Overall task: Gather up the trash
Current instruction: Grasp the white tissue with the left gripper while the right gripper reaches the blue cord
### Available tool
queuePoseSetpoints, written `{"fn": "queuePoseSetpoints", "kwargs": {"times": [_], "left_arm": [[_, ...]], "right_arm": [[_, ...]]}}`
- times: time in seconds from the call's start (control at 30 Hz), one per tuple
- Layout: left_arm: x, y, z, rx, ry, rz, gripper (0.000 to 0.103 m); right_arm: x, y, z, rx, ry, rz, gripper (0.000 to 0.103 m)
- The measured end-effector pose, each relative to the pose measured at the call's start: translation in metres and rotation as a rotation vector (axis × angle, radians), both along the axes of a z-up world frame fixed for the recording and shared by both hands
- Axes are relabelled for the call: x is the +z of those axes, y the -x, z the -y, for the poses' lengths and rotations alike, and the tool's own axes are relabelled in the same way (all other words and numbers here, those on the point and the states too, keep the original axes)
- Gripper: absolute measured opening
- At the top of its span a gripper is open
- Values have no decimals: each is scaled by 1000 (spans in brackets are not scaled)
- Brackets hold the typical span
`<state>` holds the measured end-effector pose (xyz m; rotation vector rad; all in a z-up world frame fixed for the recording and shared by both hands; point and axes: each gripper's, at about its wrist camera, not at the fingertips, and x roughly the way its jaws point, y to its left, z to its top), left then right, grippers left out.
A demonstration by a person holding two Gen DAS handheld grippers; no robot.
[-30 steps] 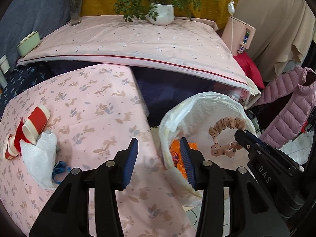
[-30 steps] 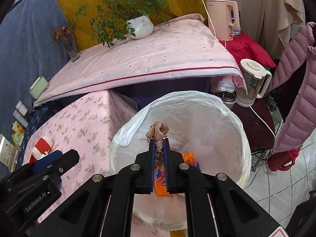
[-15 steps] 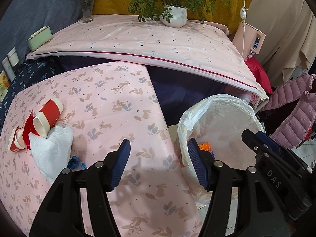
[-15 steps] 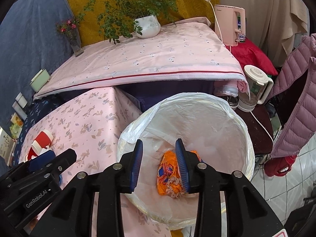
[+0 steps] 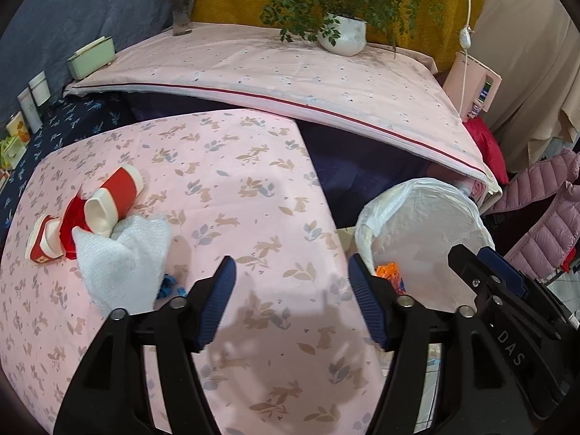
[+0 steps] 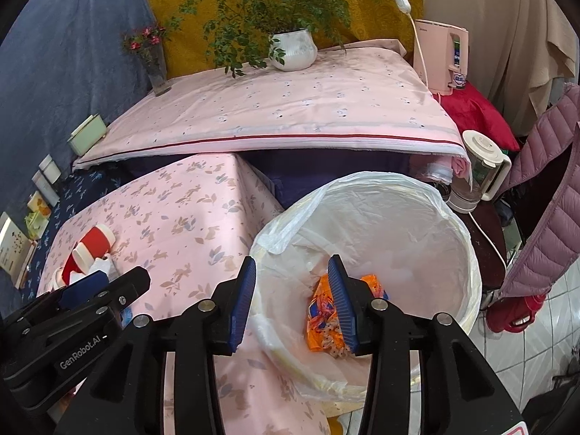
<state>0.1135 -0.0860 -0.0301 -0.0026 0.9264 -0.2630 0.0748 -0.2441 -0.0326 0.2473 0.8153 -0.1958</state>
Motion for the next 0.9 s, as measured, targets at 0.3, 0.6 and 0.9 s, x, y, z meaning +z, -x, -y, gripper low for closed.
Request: {"fn": "queuePoseSetpoints", "kwargs": {"times": [0.3, 0.6, 0.9], "left_arm": [[-5, -1, -52, 96, 13, -8, 71], [-30, -13, -127, 251, 39, -80, 79], [-52, -31, -169, 285, 116, -148, 64]], "right_arm": [[-1, -6, -45, 82, 7, -11, 42], [-9, -15, -91, 159, -1, -37, 46], [-27, -27, -141, 242, 0, -85, 46]]}}
